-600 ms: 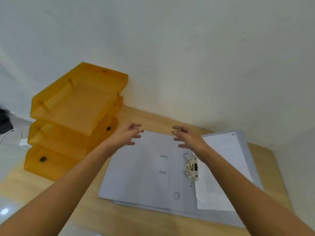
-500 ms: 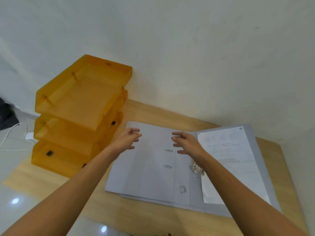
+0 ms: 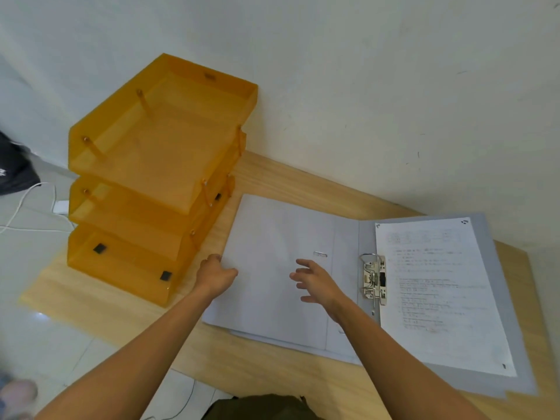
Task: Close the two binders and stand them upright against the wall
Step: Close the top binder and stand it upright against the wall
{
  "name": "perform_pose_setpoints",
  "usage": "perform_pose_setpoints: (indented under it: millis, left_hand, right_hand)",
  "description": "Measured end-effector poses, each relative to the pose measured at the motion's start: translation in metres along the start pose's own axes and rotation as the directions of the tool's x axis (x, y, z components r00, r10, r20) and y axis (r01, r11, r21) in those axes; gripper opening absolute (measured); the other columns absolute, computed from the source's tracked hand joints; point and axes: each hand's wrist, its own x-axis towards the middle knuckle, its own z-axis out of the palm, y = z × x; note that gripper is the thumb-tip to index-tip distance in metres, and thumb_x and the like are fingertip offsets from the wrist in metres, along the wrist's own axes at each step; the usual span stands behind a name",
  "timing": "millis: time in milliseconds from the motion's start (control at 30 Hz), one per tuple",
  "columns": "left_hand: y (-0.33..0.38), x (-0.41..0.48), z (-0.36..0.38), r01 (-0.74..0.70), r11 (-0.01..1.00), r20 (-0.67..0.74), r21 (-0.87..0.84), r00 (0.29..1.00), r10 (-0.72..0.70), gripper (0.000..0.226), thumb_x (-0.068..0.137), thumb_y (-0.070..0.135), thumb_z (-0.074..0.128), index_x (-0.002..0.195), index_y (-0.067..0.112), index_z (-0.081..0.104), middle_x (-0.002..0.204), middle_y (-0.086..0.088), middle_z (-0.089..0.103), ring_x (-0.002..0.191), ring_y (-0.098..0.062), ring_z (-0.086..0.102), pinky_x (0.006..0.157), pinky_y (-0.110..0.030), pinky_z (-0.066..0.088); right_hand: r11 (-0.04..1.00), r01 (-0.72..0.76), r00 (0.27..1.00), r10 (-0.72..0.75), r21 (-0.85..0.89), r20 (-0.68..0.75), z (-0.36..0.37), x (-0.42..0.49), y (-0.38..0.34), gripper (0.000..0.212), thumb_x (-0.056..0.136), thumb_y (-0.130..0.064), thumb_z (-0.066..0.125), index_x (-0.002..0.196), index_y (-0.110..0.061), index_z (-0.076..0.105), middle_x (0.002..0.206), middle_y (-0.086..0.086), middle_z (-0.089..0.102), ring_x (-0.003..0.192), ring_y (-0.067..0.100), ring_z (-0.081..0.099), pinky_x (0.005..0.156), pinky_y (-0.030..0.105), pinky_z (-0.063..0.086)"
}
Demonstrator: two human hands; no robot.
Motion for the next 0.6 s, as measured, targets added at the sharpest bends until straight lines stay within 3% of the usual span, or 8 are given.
perform_pose_setpoints:
  millis: [100, 267, 333, 400, 500, 600]
  left_hand:
    - [0.001, 0.006, -0.007, 0.017, 0.995, -0.011, -0.102, 1.000, -0.019, 0.058, 0.090, 0.027, 0.070, 0.139, 0.004, 0.050, 0.140, -0.016, 0.059, 0.121, -0.036, 0.060, 0.098, -0.044, 0.052]
    - [0.011, -0.010, -0.021, 0.015, 0.924, 0.198, -0.383, 0.978, 0.067, 0.035, 0.096, 0.029, 0.065, 0.126, 0.012, 0.066, 0.123, -0.013, 0.073, 0.091, -0.025, 0.075, 0.072, -0.035, 0.059]
    - [0.022, -0.019, -0.030, 0.135, 0.818, 0.394, -0.559, 0.911, 0.119, 0.036, 0.098, 0.030, 0.061, 0.129, 0.012, 0.064, 0.121, -0.012, 0.075, 0.097, -0.029, 0.077, 0.072, -0.038, 0.063]
    - [0.033, -0.029, -0.038, 0.271, 0.713, 0.562, -0.647, 0.801, 0.205, 0.043, 0.099, 0.037, 0.058, 0.135, 0.014, 0.062, 0.129, -0.014, 0.071, 0.114, -0.032, 0.071, 0.084, -0.043, 0.062]
    - [0.060, -0.045, -0.040, 0.345, 0.603, 0.619, -0.719, 0.713, 0.329, 0.055, 0.098, 0.054, 0.048, 0.139, 0.020, 0.061, 0.137, -0.015, 0.066, 0.121, -0.033, 0.066, 0.090, -0.043, 0.059]
    - [0.093, -0.063, -0.032, 0.371, 0.591, 0.643, -0.717, 0.680, 0.352, 0.069, 0.095, 0.067, 0.036, 0.138, 0.020, 0.063, 0.122, -0.014, 0.074, 0.107, -0.031, 0.074, 0.083, -0.038, 0.061]
  right_hand:
    - [1.000, -0.011, 1.000, 0.011, 0.015, -0.003, 0.007, 0.003, 0.000, 0.057, 0.095, -0.026, 0.064, 0.148, -0.024, 0.044, 0.152, 0.006, 0.046, 0.123, 0.025, 0.053, 0.098, 0.042, 0.051]
    - [0.999, 0.003, 0.999, -0.001, 0.050, -0.043, 0.014, 0.006, -0.012, 0.053, 0.098, -0.036, 0.057, 0.149, -0.027, 0.044, 0.155, 0.003, 0.043, 0.136, 0.026, 0.046, 0.104, 0.046, 0.048]
    - [0.996, 0.001, 0.999, 0.003, 0.084, -0.053, 0.013, 0.005, -0.021, 0.053, 0.098, -0.042, 0.054, 0.148, -0.028, 0.043, 0.155, -0.001, 0.042, 0.139, 0.025, 0.043, 0.104, 0.048, 0.049]
    - [0.992, -0.001, 0.998, 0.008, 0.124, -0.055, 0.010, 0.003, -0.030, 0.053, 0.099, -0.046, 0.051, 0.148, -0.029, 0.043, 0.152, -0.003, 0.043, 0.137, 0.024, 0.043, 0.103, 0.050, 0.051]
    - [0.987, 0.029, 0.999, -0.023, 0.155, -0.041, 0.003, 0.000, -0.050, 0.052, 0.098, -0.052, 0.048, 0.146, -0.030, 0.046, 0.139, -0.008, 0.044, 0.127, 0.019, 0.044, 0.099, 0.051, 0.053]
    - [0.983, 0.086, 0.996, -0.083, 0.163, -0.022, -0.004, -0.011, -0.073, 0.050, 0.096, -0.057, 0.048, 0.140, -0.034, 0.048, 0.135, -0.012, 0.043, 0.124, 0.017, 0.042, 0.094, 0.050, 0.055]
